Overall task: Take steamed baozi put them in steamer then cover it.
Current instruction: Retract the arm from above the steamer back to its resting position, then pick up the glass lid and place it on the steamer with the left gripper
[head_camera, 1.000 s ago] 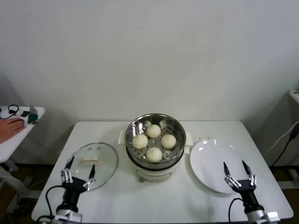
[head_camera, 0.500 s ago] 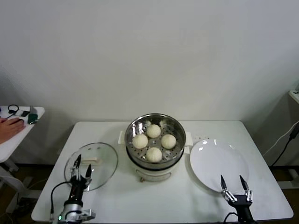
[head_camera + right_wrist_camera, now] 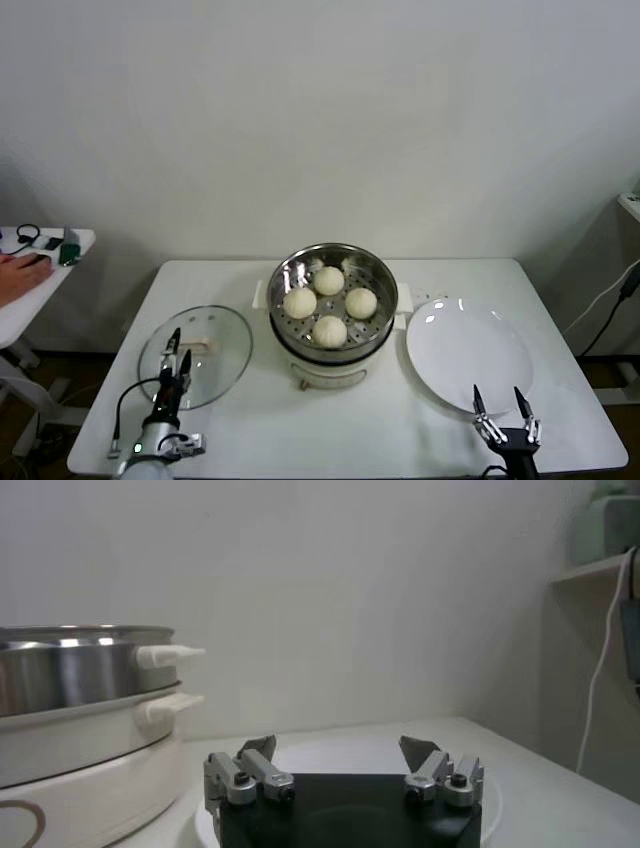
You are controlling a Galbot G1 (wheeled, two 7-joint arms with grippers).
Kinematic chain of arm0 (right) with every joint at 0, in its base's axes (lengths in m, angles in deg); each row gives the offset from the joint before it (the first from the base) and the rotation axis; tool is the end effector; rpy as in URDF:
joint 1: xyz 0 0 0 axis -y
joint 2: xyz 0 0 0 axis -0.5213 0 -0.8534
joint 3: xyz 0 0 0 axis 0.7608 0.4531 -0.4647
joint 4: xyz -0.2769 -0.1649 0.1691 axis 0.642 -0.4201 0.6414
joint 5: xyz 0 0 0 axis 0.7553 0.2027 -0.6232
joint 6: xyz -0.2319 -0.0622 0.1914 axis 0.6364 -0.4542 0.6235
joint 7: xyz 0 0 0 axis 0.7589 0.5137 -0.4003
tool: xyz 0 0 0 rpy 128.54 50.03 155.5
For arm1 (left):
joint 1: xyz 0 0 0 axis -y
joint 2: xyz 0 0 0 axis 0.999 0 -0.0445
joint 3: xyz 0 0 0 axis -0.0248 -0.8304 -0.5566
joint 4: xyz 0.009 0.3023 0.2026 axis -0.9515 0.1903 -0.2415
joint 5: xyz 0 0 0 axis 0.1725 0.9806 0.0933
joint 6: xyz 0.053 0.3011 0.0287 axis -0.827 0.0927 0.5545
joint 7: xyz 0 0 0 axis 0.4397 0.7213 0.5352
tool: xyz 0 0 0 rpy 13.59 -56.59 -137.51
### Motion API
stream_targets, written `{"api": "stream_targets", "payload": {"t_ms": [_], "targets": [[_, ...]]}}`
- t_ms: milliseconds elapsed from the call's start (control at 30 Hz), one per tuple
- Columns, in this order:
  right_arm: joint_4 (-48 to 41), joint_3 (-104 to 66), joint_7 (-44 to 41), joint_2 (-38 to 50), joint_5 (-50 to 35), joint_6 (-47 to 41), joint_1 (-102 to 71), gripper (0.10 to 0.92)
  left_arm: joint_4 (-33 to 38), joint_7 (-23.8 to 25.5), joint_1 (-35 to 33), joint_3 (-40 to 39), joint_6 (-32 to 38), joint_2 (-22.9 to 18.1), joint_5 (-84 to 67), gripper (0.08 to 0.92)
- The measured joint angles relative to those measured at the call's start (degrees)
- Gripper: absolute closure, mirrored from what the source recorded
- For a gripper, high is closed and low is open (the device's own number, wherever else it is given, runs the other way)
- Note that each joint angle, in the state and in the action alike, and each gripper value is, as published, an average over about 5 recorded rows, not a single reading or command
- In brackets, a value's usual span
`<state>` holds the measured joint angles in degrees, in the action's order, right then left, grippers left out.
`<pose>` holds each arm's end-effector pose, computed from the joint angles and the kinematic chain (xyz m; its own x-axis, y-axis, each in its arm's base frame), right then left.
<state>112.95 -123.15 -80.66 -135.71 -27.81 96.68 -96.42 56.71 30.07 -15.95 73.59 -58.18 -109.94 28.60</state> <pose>0.0505 -0.1247 -0.4309 -0.9991 0.0326 0.0283 0.0351 0.9951 0.0923 0.1731 0.1110 -0.4465 -0.9947 -0.0996 0.0256 0.0296 -0.0389 0.9988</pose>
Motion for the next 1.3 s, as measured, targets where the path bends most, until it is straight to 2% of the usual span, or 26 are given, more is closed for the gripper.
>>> {"api": "stream_targets", "payload": {"t_ms": [300, 400, 1133, 1300], "targets": [[0.3, -0.5, 0.1, -0.9, 0.2, 0.1, -0.5, 0.203, -4.5, -0.1, 4.0, -0.7, -1.2, 0.2, 2.0, 0.177], [0.4, -0.6, 0.1, -1.0, 0.2, 0.2, -0.6, 0.203, -5.7, 0.0, 4.9, -0.7, -1.5, 0.1, 2.6, 0.203], [1.1, -1.0, 0.4, -1.9, 1.1, 0.3, -0.8, 0.203, -8.6, -0.1, 6.5, -0.4, -2.7, -1.2, 3.9, 0.82], [1.4, -1.4, 0.7, -1.8, 1.3, 0.2, -0.8, 0.203, -7.7, -0.4, 6.4, -0.3, -2.8, -0.9, 2.8, 0.863]]}}
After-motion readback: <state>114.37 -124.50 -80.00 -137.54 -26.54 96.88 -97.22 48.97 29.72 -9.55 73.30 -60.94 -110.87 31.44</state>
